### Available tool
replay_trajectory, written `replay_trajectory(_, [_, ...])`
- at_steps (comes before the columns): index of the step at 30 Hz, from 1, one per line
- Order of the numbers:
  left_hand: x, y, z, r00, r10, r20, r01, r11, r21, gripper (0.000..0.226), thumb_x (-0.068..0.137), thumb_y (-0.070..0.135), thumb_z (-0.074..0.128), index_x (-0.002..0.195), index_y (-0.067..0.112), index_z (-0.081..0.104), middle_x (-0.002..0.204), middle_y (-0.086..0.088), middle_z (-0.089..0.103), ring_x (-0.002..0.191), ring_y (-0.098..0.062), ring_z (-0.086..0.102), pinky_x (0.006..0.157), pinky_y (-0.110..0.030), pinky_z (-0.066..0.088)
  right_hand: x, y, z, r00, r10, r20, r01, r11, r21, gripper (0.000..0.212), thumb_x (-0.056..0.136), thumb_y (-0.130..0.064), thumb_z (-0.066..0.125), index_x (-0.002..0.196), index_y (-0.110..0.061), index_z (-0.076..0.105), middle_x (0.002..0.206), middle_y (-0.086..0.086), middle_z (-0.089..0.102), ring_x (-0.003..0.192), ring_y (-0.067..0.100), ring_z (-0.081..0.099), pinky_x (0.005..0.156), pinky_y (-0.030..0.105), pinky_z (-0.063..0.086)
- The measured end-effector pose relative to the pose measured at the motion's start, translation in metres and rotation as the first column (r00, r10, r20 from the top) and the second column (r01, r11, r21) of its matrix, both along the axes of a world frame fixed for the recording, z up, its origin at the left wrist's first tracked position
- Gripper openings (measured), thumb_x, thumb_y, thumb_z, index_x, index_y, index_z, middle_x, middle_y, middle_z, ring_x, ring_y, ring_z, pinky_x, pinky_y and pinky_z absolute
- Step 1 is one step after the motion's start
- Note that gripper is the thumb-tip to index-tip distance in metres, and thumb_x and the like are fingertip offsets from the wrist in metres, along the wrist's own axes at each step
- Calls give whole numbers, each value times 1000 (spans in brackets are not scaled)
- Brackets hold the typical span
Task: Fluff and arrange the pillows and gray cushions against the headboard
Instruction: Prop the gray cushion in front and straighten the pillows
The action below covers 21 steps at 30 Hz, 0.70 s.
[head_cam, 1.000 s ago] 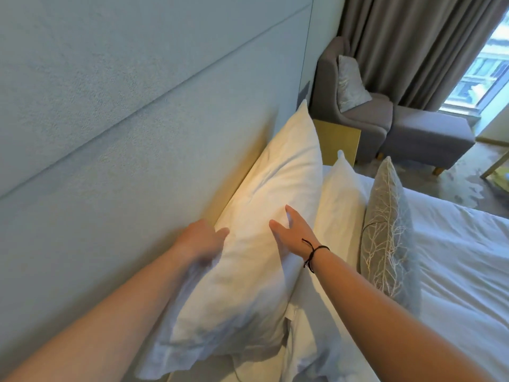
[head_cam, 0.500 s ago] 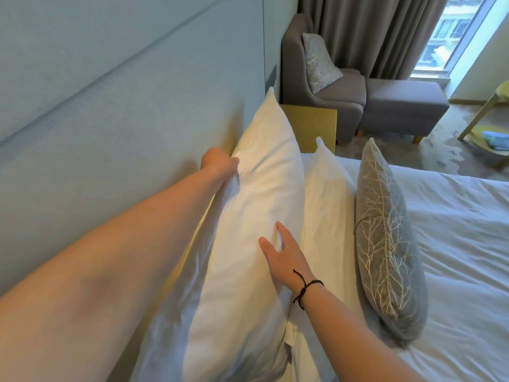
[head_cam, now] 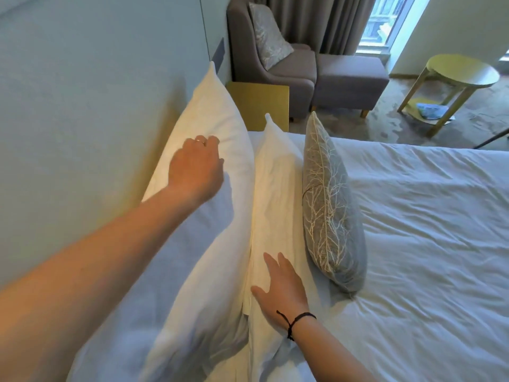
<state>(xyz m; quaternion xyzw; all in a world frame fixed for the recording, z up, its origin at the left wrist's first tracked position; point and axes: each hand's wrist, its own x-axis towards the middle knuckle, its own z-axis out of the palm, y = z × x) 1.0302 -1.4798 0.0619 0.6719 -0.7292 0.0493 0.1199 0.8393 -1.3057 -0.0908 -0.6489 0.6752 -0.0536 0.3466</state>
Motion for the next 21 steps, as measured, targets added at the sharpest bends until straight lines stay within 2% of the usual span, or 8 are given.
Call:
replay_trajectory(1, [-24, 23, -13, 991, -45, -129, 52, 997, 55, 35, 96, 32, 47, 125, 14, 52, 120, -11, 58, 107, -33, 55, 83, -43, 47, -3, 10, -5, 1000, 4, -26, -4, 1000, -2, 77, 90, -51, 51, 152, -35, 9, 163, -2, -2, 148, 17, -1, 120, 41, 14])
replay_trajectory(3, [-69, 68, -50, 942, 3, -336, 111, 940, 322, 38, 97, 34, 43, 128, 14, 51, 125, -10, 56, 110, -30, 57, 88, -40, 47, -5, 25, -9, 999, -34, -19, 33, 999, -22, 77, 88, -51, 51, 152, -33, 11, 162, -5, -4, 148, 16, -2, 119, 42, 15])
replay_trajectory(5, [-103, 103, -92, 930, 114, -349, 133, 782, 609, 44, 98, 33, 43, 133, 7, 42, 132, -15, 51, 116, -33, 54, 95, -41, 46, -8, 36, -10, 995, -95, 36, 97, 995, -33, 81, 84, -52, 52, 152, -31, 13, 162, -6, -1, 148, 14, 1, 118, 40, 20])
replay_trajectory(7, [-119, 124, -125, 940, 210, -270, 68, 660, 748, 58, 99, 33, 43, 143, -3, 26, 139, -22, 46, 121, -36, 50, 98, -42, 45, -15, 46, -12, 986, -131, 101, 134, 991, -19, 84, 83, -54, 54, 151, -30, 13, 162, -7, 2, 148, 12, 4, 117, 38, 22])
replay_trajectory(9, [-125, 131, -144, 962, 210, -172, -9, 658, 753, 70, 101, 32, 39, 147, -12, 9, 138, -27, 47, 121, -36, 51, 93, -37, 45, -24, 53, -15, 984, -122, 133, 123, 992, 0, 85, 82, -57, 54, 152, -30, 14, 162, -6, 4, 148, 11, 7, 117, 36, 24])
replay_trajectory(13, [-126, 122, -153, 929, 306, -207, -95, 738, 668, 47, 100, 28, 43, 132, -4, 33, 118, -18, 62, 105, -32, 61, 70, -34, 43, -43, 64, -22, 973, -111, 203, 110, 994, 19, 84, 84, -55, 57, 152, -31, 15, 162, -3, 8, 147, 10, 8, 116, 31, 25])
replay_trajectory(18, [-123, 105, -144, 754, 519, -403, -162, 742, 651, 43, 92, 24, 54, 124, 8, 31, 106, -8, 52, 97, -30, 56, 75, -37, 44, -51, 74, -29, 958, -127, 259, 129, 992, 7, 83, 86, -55, 56, 153, -32, 13, 162, -4, 7, 147, 9, 10, 115, 28, 20])
replay_trajectory(21, [-117, 100, -144, 766, 506, -397, -195, 771, 606, 40, 91, 26, 57, 123, 8, 42, 112, -8, 56, 100, -30, 57, 76, -35, 43, -54, 72, -30, 949, -140, 281, 146, 989, -2, 82, 87, -57, 55, 153, -32, 14, 162, -3, 9, 147, 11, 11, 116, 29, 21])
